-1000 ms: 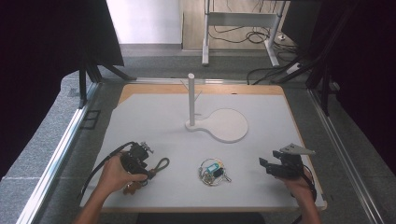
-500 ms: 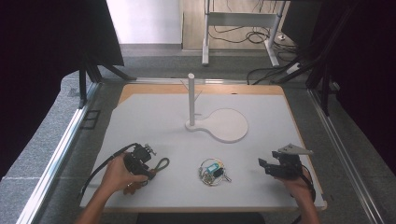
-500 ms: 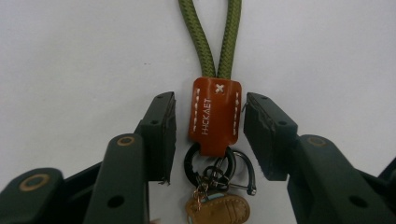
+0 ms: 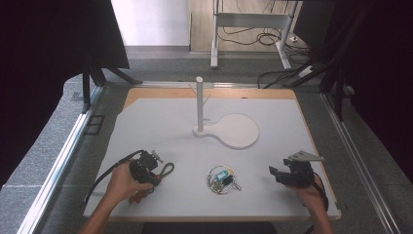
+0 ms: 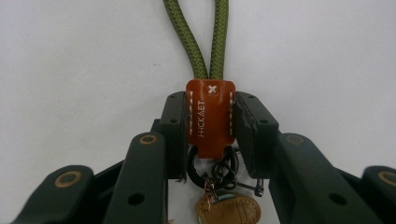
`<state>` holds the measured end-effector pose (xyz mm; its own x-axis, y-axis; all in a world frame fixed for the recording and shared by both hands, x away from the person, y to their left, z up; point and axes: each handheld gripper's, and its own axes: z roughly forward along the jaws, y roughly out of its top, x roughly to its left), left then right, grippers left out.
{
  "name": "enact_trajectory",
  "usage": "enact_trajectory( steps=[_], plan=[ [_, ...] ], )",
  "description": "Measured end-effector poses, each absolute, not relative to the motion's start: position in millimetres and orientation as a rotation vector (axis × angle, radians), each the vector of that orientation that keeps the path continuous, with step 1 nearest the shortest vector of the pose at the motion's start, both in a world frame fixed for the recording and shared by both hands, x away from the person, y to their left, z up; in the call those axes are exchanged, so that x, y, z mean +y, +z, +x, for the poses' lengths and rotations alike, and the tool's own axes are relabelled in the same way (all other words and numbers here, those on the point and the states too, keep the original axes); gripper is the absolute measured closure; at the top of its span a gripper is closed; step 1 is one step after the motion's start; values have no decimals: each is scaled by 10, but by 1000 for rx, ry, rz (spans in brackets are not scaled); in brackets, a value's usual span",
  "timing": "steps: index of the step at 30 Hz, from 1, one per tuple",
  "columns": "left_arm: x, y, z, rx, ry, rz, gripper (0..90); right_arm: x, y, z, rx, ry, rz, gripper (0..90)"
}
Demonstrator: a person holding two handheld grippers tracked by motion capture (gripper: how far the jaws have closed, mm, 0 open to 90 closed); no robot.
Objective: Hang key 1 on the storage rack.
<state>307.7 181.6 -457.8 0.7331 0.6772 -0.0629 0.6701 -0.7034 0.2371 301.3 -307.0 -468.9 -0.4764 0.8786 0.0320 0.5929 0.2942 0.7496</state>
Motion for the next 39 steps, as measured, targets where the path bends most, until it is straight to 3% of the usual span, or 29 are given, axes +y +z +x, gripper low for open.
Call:
enact_trajectory(
  steps=[18,39],
  plan=[
    [1997,-4207,3140,1014,24,2521,668,-3084,-4688,3010,2170,1013,1327,318],
    [2000,-3729,3404,929,28,2512,668,-3127,-4692,3013,2164,1009,1337,319]
  ],
)
